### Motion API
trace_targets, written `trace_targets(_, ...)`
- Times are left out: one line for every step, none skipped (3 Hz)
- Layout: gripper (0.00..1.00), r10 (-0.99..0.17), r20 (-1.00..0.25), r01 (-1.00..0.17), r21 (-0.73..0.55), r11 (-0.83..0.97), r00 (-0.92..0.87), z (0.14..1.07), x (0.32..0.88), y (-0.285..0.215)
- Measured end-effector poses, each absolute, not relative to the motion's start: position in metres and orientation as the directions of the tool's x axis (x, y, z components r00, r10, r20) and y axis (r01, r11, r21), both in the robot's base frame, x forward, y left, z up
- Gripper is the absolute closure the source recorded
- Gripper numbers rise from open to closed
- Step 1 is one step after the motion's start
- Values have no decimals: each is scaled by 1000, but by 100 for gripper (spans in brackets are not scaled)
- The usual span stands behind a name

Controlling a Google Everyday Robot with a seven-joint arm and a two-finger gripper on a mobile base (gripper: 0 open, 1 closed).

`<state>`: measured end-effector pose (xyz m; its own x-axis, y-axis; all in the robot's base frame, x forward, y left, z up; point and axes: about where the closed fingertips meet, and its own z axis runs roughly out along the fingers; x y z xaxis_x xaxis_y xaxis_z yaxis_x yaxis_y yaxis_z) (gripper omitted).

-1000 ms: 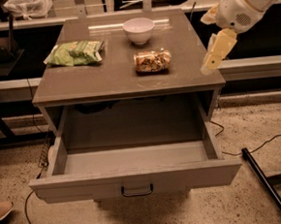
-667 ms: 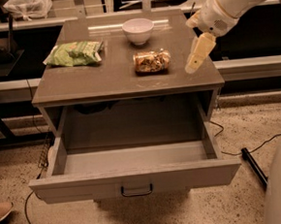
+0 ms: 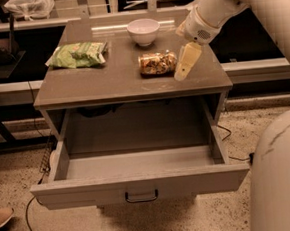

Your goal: Place orange can into top drawer

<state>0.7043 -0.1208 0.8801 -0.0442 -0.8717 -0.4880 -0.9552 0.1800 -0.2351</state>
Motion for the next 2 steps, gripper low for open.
trace_targets(0, -883, -466, -957, -222, 184, -62, 865, 714, -109)
trace_targets(14, -890, -447, -963, -192, 189, -86, 849, 720, -100)
